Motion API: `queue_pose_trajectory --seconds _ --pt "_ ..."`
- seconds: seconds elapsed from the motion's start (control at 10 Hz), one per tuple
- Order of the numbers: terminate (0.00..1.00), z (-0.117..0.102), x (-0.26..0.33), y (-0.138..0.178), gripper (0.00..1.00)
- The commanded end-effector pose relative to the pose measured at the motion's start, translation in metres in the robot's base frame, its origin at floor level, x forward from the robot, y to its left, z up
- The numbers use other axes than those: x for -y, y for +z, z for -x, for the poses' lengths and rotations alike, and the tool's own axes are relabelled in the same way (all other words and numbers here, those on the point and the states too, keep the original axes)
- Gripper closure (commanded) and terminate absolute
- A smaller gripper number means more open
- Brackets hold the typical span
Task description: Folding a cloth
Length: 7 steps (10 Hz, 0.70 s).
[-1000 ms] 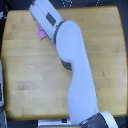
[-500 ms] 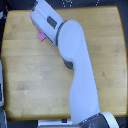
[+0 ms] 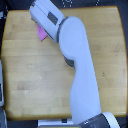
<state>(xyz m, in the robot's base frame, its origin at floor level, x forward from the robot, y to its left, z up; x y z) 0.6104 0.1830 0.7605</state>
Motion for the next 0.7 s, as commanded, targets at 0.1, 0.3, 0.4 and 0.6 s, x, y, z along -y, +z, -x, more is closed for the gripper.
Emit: queue_pose_trajectory --seconds 0.1,0.3,0.4,0.6 --pt "0.00 -0.084 0.035 0.184 0.00" --pt "0.00 -0.087 0.046 0.200 0.00" --pt "0.00 -0.089 0.048 0.211 0.00" --pt "0.00 -0.091 0.053 0.223 0.00"
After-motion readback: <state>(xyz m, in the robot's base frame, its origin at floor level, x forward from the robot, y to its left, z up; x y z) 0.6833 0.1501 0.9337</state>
